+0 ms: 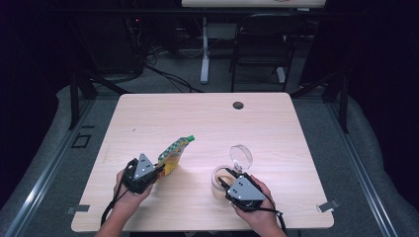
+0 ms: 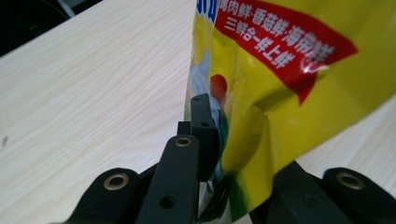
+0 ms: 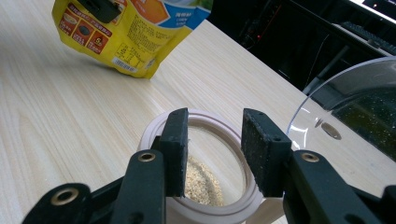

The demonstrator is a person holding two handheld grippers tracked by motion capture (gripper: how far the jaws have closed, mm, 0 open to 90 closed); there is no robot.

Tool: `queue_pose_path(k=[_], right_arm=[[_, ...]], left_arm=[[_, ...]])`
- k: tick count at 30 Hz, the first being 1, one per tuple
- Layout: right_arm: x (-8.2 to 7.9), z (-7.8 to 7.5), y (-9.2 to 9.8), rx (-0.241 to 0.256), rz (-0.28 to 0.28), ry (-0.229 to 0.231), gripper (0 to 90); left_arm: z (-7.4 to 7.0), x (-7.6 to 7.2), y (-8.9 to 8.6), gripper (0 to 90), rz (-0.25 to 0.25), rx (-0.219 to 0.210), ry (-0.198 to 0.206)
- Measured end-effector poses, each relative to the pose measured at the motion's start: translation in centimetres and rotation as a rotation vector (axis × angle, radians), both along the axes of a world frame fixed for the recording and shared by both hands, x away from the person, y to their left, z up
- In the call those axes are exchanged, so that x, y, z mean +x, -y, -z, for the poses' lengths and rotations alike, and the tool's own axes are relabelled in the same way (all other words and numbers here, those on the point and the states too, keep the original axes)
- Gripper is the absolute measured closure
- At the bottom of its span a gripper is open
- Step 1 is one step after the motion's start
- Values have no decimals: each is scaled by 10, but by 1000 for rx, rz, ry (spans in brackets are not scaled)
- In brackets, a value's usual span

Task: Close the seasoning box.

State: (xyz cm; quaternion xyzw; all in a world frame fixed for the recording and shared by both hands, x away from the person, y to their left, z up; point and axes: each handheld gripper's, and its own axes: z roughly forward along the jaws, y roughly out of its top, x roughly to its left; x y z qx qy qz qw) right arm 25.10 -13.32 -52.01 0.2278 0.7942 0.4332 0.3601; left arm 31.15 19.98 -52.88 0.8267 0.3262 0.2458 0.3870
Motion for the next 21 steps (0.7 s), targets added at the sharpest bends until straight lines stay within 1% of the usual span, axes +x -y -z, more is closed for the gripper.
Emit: queue_pose_path(k=[3,4,6,8,10,12,13,16,18,21], right_arm=[[0,0,0,3,1,-3,614],[0,0,0,4,0,-5,613],[0,0,0,5,1,-6,613],[0,0,0,7,-3,-10,613],[1,0,-1,8,-2,-9,613],[1,0,-1,8,-3,-10,613],[1,1,-1,8,-3,-10,613],[1,0,0,10,-2,-11,613],[1,0,0,10,-4,-12,613],[1,1,-1,10,-3,-13,611]], left_arm=[[1,3,-8,852,-12,-50,-27],[2,4,-11,846,-10,-73,-39],[3,6,-17,814,-18,-118,-64],[4,8,-22,793,-24,-149,-86],[5,9,-27,788,-34,-160,-96],[5,9,-31,783,-38,-191,-108],[5,9,-33,774,-42,-194,-114],[5,9,-36,728,-45,-206,-113],[5,9,-38,689,-54,-221,-114],[7,9,-41,666,-68,-242,-117]])
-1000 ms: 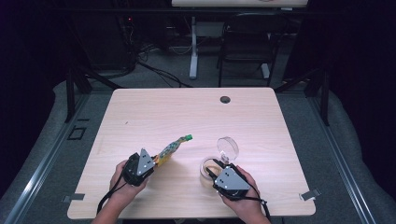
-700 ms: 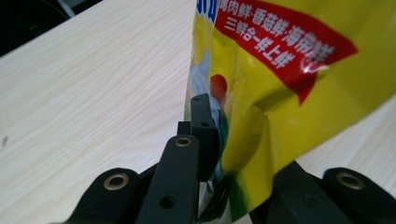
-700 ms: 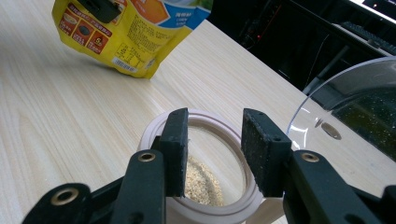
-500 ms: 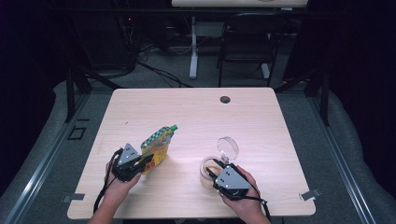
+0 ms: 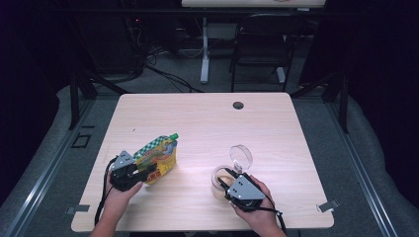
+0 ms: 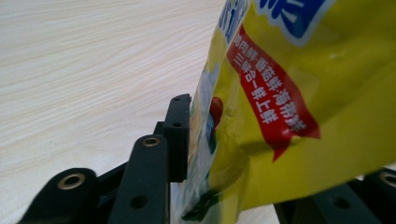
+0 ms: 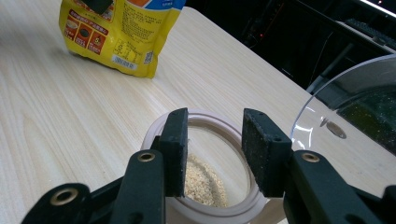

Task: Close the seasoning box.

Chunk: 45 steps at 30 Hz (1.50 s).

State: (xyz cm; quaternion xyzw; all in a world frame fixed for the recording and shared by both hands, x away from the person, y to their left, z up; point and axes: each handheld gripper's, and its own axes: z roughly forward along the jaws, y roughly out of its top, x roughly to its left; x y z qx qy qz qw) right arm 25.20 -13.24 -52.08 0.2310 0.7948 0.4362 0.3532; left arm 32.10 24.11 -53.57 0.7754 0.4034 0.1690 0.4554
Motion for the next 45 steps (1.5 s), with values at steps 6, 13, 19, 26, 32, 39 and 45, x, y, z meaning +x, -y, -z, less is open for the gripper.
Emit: queue_pose_path(k=[6,13,19,26,32,39,45], right_arm=[[1,-1,0,5,-4,-9,607],[1,-3,1,25,-7,-31,600],[1,-5,2,26,-8,-40,591],[3,-6,3,38,-6,-63,590],[2,-8,3,43,-6,-68,591],[1,-14,6,63,-8,-82,605],[-1,-21,14,83,-3,-90,616]], left_arm=[[1,0,-5,592,-28,-36,-12],[1,-4,-8,555,-35,-68,-6],[0,-8,-12,516,-48,-72,-3],[1,-12,-15,483,-50,-65,-3],[0,-16,-19,474,-60,-75,-3],[-2,-18,-17,466,-49,-68,6],[-1,-27,-20,463,-34,-34,1]])
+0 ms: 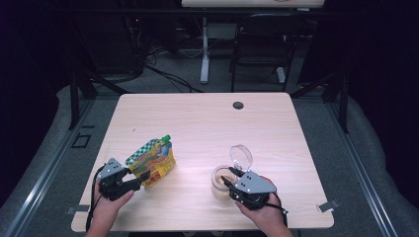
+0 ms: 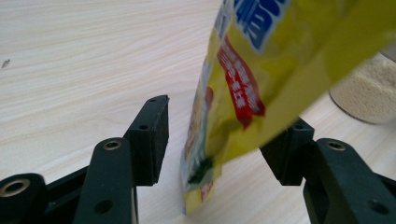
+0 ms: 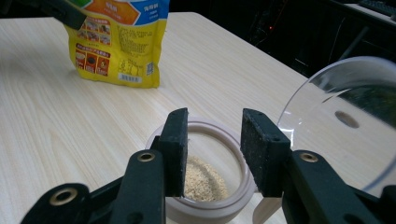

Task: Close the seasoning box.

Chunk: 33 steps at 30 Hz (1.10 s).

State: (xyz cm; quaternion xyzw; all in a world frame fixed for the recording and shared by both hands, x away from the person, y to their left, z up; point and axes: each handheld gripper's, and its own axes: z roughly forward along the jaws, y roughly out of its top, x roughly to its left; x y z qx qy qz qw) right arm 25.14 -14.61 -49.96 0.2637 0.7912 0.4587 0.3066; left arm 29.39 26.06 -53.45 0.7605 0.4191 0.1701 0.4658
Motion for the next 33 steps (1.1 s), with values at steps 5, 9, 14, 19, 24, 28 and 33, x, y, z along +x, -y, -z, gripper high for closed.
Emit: queue_pose_path(k=[5,9,14,19,24,28,33], right_arm=[[-2,-11,5,18,-1,-8,637],[-4,-18,8,11,-4,-15,662],[-5,-31,17,17,9,-59,714],[-8,-42,26,17,36,-50,816],[-9,-49,40,28,68,-54,900],[-8,-53,52,55,108,-39,900],[-4,-52,67,81,172,-47,900]], left_arm=[[0,-5,0,453,7,-5,0],[0,-9,-1,451,18,12,-6],[-1,-16,-5,451,20,3,-2],[-1,-17,-5,451,24,-2,2],[0,-18,-6,453,25,10,-10],[0,-19,-7,453,21,-3,0],[-1,-19,-8,454,17,3,3]])
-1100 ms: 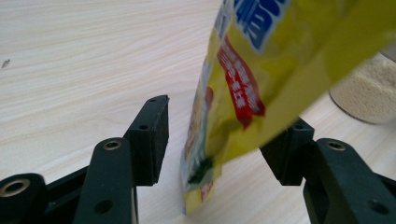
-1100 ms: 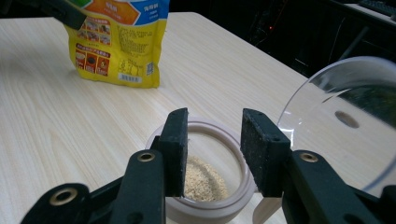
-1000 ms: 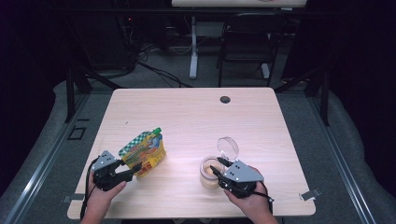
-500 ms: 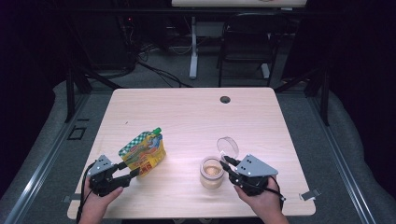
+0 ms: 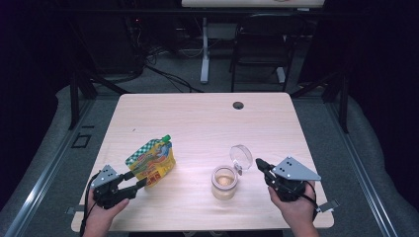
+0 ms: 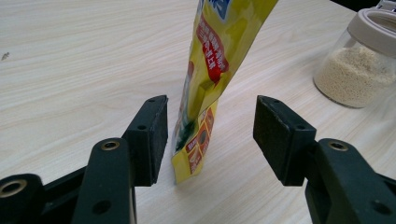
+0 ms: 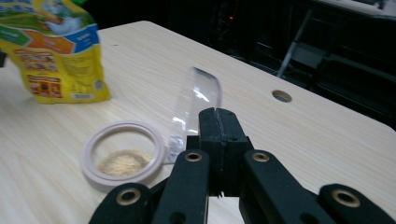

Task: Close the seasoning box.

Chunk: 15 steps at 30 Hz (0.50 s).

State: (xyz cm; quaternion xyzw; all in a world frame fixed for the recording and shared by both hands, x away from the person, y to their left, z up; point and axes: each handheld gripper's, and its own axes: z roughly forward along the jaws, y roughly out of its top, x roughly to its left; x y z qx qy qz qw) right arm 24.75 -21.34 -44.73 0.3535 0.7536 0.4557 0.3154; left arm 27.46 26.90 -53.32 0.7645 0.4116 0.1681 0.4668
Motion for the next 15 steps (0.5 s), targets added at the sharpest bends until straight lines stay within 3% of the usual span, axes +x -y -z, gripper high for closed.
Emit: queue_pose_path(k=[7,15], right_arm=[[10,12,13,29,59,-48,900],[14,18,11,18,60,-61,900]], left_arm=[[0,1,-2,454,-6,-12,5],[0,1,-4,454,-9,-9,7]])
